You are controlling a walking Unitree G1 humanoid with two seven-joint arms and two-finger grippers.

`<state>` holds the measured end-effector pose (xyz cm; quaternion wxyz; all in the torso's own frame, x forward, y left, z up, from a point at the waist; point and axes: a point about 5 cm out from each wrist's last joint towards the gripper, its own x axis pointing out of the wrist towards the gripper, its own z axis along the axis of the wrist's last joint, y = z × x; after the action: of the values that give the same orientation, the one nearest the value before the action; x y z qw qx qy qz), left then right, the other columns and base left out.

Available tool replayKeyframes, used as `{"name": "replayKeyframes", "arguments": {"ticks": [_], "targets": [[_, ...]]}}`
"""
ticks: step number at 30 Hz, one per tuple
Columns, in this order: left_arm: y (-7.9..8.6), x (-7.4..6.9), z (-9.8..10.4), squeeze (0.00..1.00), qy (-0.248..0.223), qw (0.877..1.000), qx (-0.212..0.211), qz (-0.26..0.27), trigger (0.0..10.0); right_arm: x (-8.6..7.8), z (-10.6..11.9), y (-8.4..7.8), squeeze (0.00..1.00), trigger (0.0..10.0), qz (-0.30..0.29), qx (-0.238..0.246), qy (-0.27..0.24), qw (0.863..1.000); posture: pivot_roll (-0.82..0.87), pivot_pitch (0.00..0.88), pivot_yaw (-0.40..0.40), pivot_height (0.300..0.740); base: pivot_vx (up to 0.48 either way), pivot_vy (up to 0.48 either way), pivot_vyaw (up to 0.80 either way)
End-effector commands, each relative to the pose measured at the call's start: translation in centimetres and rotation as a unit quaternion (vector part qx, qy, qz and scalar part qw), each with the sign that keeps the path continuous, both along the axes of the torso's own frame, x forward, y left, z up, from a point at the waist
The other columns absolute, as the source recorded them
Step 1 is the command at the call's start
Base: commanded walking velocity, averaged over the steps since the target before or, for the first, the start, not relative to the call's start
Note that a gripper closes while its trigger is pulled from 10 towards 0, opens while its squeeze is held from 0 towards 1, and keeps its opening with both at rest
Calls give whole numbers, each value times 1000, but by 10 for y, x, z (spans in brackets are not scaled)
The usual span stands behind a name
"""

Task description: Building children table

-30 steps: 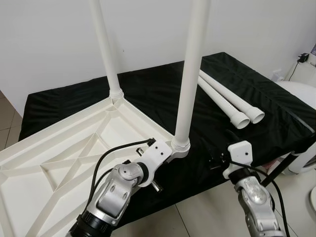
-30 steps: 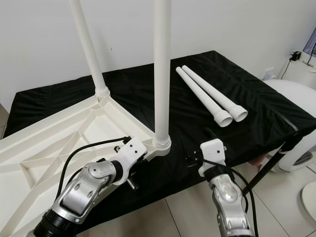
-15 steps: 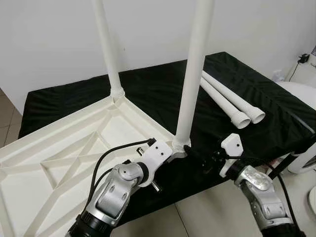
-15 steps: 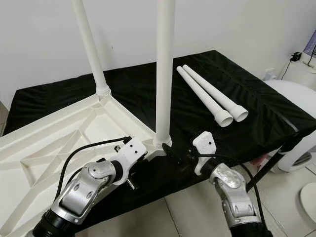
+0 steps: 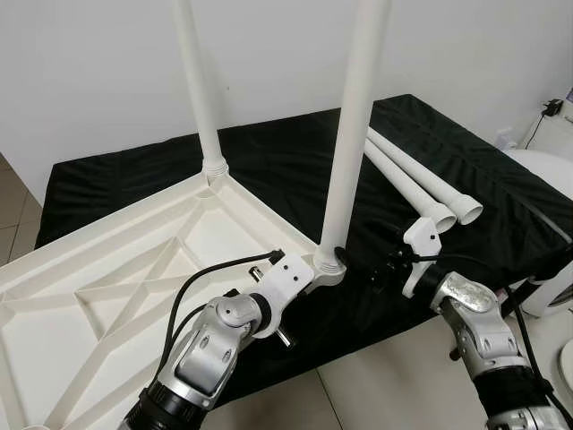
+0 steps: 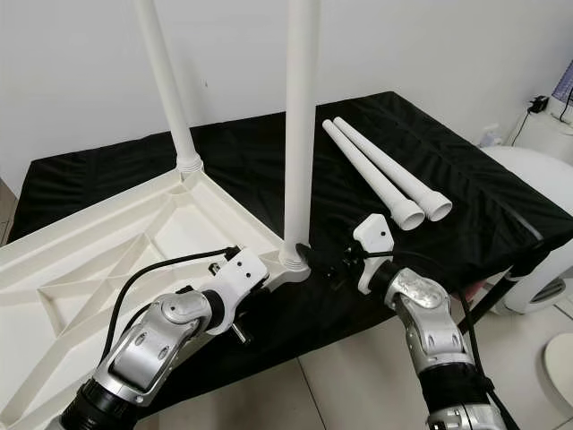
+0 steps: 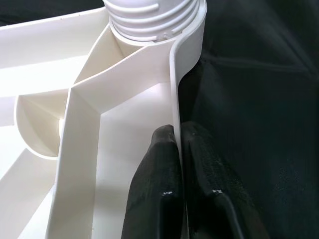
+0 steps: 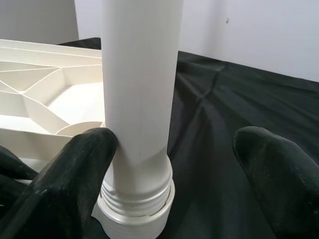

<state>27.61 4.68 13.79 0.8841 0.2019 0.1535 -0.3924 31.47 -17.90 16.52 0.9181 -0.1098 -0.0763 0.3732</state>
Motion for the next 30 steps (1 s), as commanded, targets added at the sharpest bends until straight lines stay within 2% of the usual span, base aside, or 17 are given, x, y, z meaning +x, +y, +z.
{"name": "replayKeyframes", "arguments": {"ticks": [1,9,11,23,24,25,26,27,30], "targets": [[2,2,-2,0,-5,1000,10,15,10000,5,5,4,0,10000,15,9,1,1000,-113,52,61,740,0,0,0],[-1,2,-1,0,-7,1000,8,12,10000,14,0,16,0,10000,59,5,25,998,-111,57,64,740,0,0,0],[-1,3,0,0,-9,1000,8,12,10000,16,-5,22,0,10000,89,-5,45,995,-106,57,62,740,0,0,0],[-1,3,1,0,-10,1000,7,13,10000,19,-10,17,0,9961,93,1,57,994,-109,59,64,740,0,0,0],[-2,3,1,0,-10,1000,7,12,10000,20,-10,17,0,9098,90,3,55,994,-113,59,68,740,0,0,0],[-2,3,1,0,-10,1000,7,12,10000,20,-10,17,0,9098,90,3,55,994,-113,59,68,740,0,0,0],[-2,3,2,0,-10,1000,7,11,10000,22,-8,16,0,6314,87,4,54,995,-113,59,68,740,0,0,0],[-2,4,2,0,-11,1000,7,10,10000,23,-7,15,0,4588,85,5,51,995,-114,59,72,740,0,0,0],[-3,4,2,0,-11,1000,7,9,10000,25,-5,15,0,4588,84,6,49,995,-114,59,72,740,0,0,0]]}}
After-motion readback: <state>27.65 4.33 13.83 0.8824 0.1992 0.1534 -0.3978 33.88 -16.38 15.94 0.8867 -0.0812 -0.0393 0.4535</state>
